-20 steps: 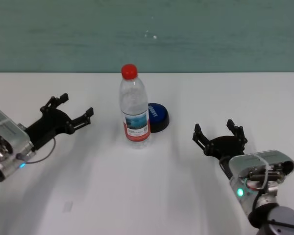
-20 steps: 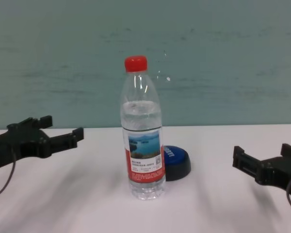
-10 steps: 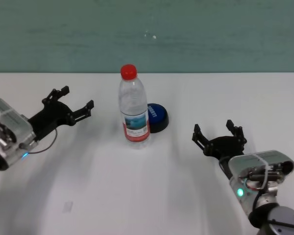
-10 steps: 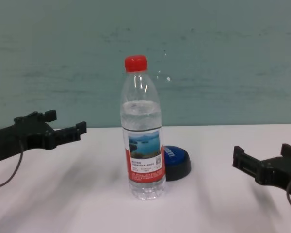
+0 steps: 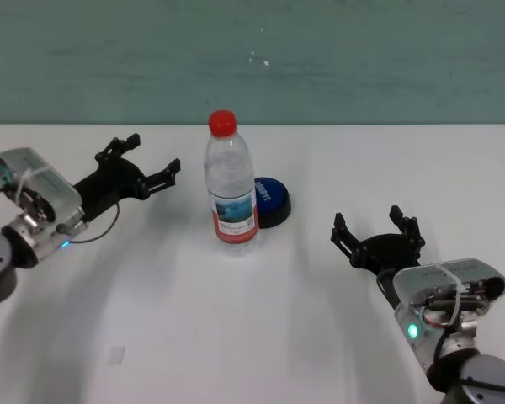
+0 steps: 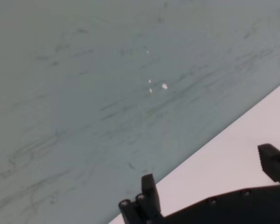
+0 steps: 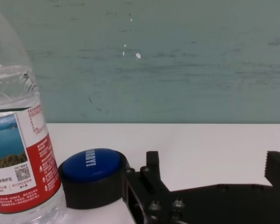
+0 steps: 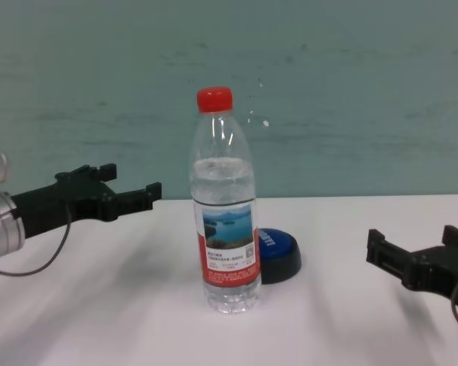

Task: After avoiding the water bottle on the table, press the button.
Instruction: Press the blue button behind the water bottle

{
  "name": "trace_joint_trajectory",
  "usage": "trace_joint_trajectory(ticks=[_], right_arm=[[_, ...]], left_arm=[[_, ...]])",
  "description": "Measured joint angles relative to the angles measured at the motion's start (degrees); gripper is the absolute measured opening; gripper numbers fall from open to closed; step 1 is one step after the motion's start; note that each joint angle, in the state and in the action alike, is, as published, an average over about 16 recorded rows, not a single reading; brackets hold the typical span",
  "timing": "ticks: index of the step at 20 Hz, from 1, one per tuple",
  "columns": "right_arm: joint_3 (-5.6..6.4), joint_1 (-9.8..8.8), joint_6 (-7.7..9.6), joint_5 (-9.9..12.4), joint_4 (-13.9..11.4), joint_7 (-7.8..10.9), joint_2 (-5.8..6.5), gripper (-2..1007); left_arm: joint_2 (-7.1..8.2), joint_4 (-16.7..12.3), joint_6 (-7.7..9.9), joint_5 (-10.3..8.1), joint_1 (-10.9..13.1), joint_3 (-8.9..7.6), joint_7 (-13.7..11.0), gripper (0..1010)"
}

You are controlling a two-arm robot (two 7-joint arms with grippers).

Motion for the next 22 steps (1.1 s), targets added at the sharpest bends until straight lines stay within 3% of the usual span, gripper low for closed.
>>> trace_joint_trajectory(ticks=[7, 12, 22], right_arm=[[0.00, 0.00, 0.00, 0.0, 0.0, 0.00, 0.00, 1004], [0.00, 0.00, 0.00, 0.0, 0.0, 0.00, 0.00, 1004], [0.00, 0.00, 0.00, 0.0, 0.0, 0.00, 0.00, 1004]], left_arm=[[-2.95, 9.3, -3.59, 1.21, -5.8, 1.07, -0.6, 1000], [-4.78, 14.4, -5.77, 1.96, -9.0, 1.41, -1.0, 1000], [-6.83, 17.4, -7.18, 3.24, -11.4, 1.77, -1.1, 1000]])
